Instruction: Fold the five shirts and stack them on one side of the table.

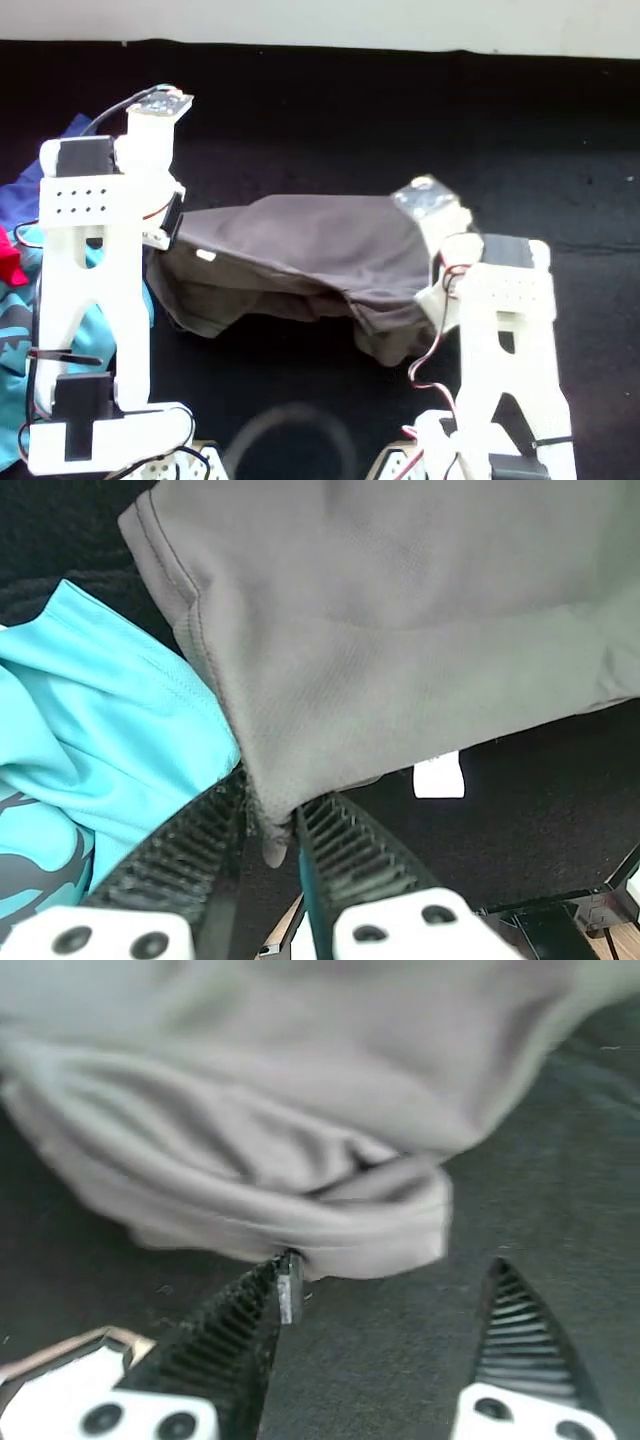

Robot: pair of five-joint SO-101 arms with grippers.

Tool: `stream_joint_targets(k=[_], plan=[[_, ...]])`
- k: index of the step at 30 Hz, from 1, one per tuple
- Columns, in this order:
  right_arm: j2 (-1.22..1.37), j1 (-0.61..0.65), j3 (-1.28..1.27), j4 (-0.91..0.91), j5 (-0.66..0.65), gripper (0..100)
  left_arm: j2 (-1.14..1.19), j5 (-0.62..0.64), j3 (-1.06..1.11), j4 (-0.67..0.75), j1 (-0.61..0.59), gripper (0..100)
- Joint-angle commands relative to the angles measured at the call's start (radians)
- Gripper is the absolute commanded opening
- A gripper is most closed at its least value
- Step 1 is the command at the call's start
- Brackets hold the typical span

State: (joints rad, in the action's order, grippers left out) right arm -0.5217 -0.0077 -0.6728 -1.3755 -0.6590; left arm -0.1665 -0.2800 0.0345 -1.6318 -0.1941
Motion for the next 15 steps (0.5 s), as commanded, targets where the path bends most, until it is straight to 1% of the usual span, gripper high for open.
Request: stream_joint_targets(k=[1,5,9,15], plan=[[-0.018,-0.048,0.048,0.084,0.015,29.0,-0.036,0.005,-0.005,0.012,0.008,2],[-0.010,-0.019,0.025,0.170,0.193,29.0,-0.036,0.005,-0.005,0.014,0.008,2],[0.024,0.035,-0.001,0.148,0.204,29.0,-0.038,0.005,-0.005,0.014,0.007,2],[0.102,0.035,-0.038,0.145,0.201,28.0,-0.038,0.005,-0.005,0.014,0.007,2]])
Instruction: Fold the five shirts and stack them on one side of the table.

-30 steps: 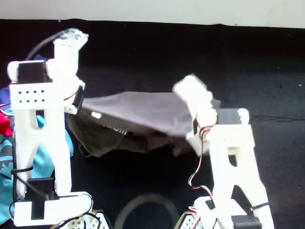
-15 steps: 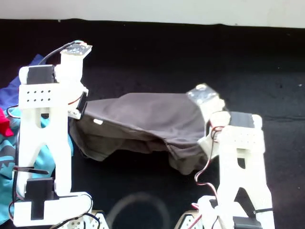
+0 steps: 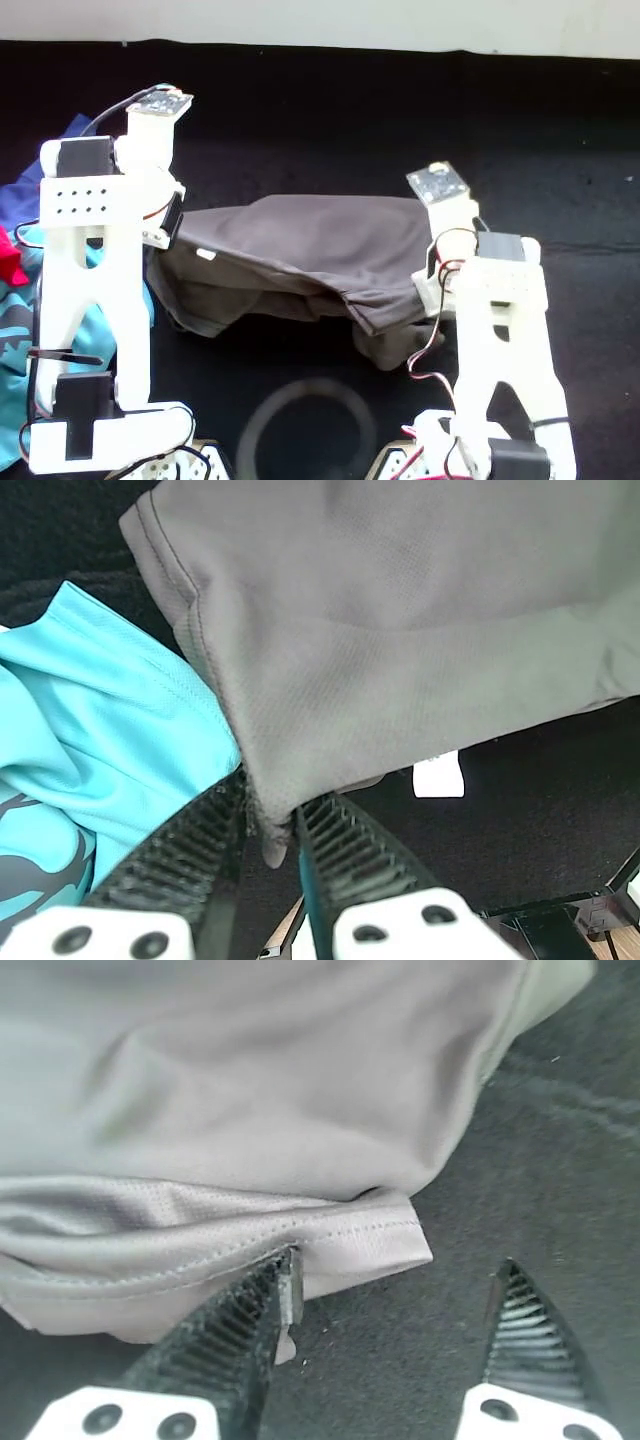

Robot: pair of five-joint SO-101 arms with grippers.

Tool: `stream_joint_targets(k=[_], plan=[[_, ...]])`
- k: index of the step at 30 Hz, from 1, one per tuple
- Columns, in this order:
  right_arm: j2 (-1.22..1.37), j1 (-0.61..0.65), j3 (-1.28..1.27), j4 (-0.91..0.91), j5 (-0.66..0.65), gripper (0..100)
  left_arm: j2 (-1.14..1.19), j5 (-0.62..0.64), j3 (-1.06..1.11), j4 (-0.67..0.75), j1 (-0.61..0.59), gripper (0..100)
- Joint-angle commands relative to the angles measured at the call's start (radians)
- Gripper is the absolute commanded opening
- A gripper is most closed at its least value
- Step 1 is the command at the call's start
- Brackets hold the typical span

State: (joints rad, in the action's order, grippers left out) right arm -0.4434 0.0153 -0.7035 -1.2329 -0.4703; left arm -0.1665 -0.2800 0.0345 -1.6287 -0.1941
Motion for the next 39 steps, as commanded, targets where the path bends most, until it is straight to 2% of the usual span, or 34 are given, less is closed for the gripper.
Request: stream_joint_targets(k=[1,6,7,18,24,29,34,39], plan=[[0.036,0.012,-0.010,0.004,0.012,25.6,-0.038,0.005,-0.005,0.011,0.007,2],[0.064,0.010,-0.001,0.008,0.012,1.8,-0.038,0.005,-0.005,0.011,0.007,2],[0.059,0.008,0.002,0.019,0.012,0.2,-0.038,0.005,-0.005,0.011,0.007,2],[-0.150,-0.045,0.107,-0.018,0.014,0.5,-0.038,0.008,-0.005,0.011,0.010,2],[-0.186,-0.082,0.028,-0.047,0.008,0.5,-0.038,0.008,-0.004,0.011,0.021,2],[-0.275,-0.245,-0.016,-0.186,-0.195,0.5,-0.031,0.008,-0.005,0.011,0.028,2],[-0.381,-0.456,-0.018,-0.232,-0.388,0.5,-0.028,0.011,0.031,0.005,0.179,2],[-0.409,-0.616,-0.019,-0.229,-0.473,0.5,-0.027,0.006,0.039,0.011,0.414,2]])
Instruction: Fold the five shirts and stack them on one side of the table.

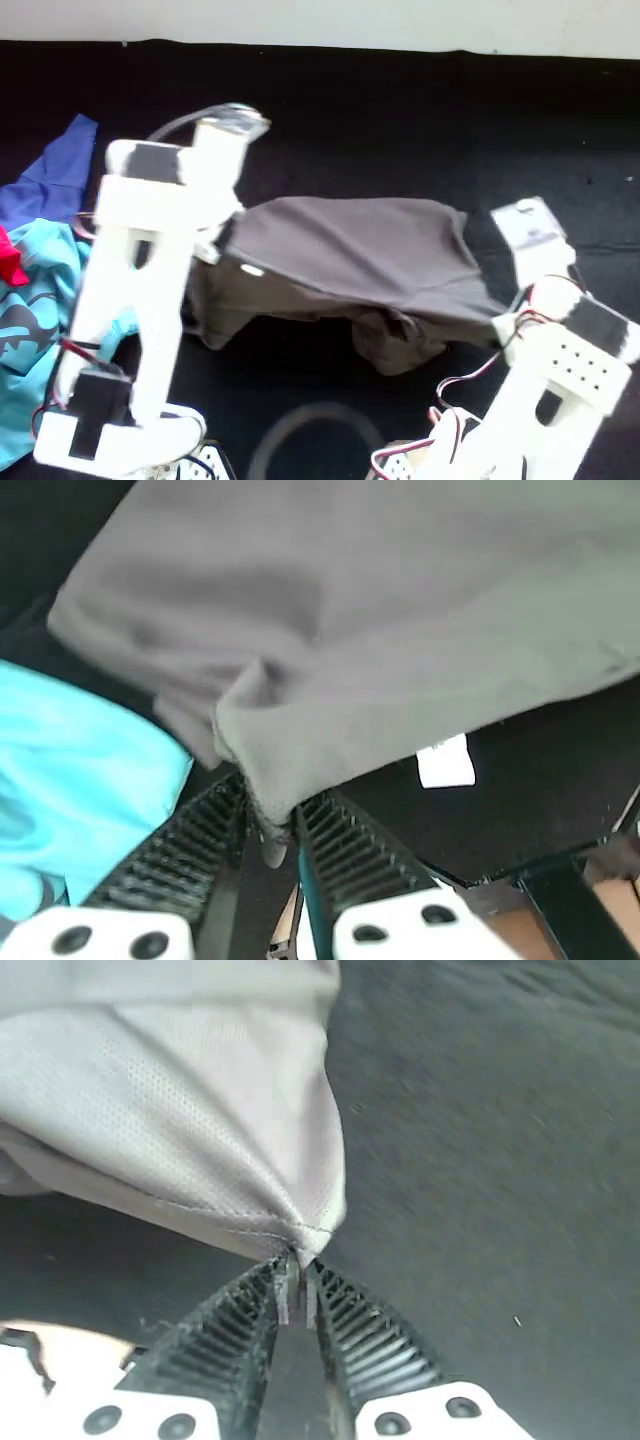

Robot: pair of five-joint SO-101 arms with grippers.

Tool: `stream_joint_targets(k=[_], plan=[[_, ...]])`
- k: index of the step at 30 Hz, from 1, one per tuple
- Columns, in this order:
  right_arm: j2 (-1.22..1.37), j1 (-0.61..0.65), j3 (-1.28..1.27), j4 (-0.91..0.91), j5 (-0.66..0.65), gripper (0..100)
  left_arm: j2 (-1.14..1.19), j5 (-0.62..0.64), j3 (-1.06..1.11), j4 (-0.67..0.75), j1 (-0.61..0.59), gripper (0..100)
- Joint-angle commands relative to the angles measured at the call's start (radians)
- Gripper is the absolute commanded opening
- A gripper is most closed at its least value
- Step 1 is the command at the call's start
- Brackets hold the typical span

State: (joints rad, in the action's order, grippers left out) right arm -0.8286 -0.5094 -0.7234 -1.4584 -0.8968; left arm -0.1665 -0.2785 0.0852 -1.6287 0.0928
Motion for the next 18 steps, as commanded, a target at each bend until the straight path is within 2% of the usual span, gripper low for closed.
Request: stream_joint_targets(k=[1,4,7,13,18], plan=[[-0.022,-0.114,-0.001,-0.002,-0.057,0.5,-0.027,0.003,-0.013,0.014,0.170,2],[-0.027,-0.173,-0.059,0.041,-0.103,0.5,-0.027,0.003,-0.015,0.037,0.274,2],[-0.024,-0.254,-0.140,0.162,-0.132,0.5,-0.027,0.003,-0.027,0.051,0.346,2],[-0.033,-0.372,-0.331,0.472,-0.124,0.5,-0.025,0.008,-0.119,0.054,0.367,2],[-0.033,-0.423,-0.383,0.575,0.049,0.5,0.053,0.006,-0.044,0.061,0.367,2]])
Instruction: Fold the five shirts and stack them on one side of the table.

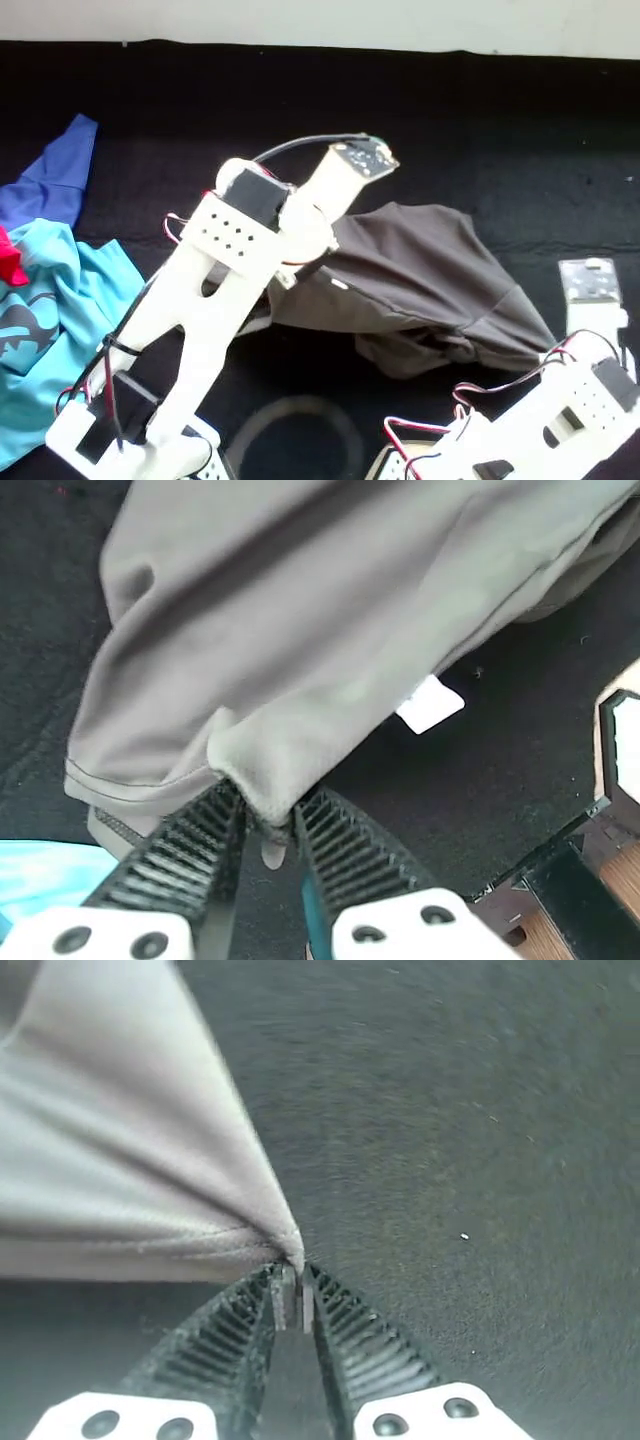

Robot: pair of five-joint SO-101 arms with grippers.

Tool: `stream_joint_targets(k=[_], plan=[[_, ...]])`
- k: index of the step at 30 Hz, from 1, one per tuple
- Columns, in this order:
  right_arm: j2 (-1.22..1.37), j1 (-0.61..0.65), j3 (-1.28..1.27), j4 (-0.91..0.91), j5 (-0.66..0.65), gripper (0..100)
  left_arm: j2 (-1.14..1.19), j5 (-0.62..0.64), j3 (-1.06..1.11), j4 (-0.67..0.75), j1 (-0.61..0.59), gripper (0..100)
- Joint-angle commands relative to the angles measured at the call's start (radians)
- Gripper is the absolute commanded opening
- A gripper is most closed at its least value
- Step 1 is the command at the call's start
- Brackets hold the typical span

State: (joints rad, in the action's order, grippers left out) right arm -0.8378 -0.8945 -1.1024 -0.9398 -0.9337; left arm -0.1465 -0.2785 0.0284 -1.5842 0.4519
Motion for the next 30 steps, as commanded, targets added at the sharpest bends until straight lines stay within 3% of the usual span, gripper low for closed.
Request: stream_joint_targets(k=[1,5,8,14,17,21,30], plan=[[-0.024,-0.039,0.007,0.054,0.107,0.5,0.061,0.006,0.021,0.017,0.008,2],[-0.025,-0.030,0.047,0.041,0.138,0.5,0.148,0.006,0.016,0.017,0.007,2],[-0.025,-0.012,0.099,-0.077,0.100,1.9,0.173,0.006,0.018,0.017,0.007,2],[-0.025,0.053,0.254,-0.384,0.035,20.5,0.176,0.006,0.016,0.017,0.007,2],[-0.024,0.081,0.344,-0.455,0.043,21.4,0.177,0.006,0.016,0.017,0.007,2],[0.004,0.131,0.329,-0.395,0.126,21.4,0.177,0.006,0.016,0.017,0.007,2],[0.254,0.234,0.076,-0.022,0.247,21.4,0.170,0.006,0.016,0.014,0.007,2]])
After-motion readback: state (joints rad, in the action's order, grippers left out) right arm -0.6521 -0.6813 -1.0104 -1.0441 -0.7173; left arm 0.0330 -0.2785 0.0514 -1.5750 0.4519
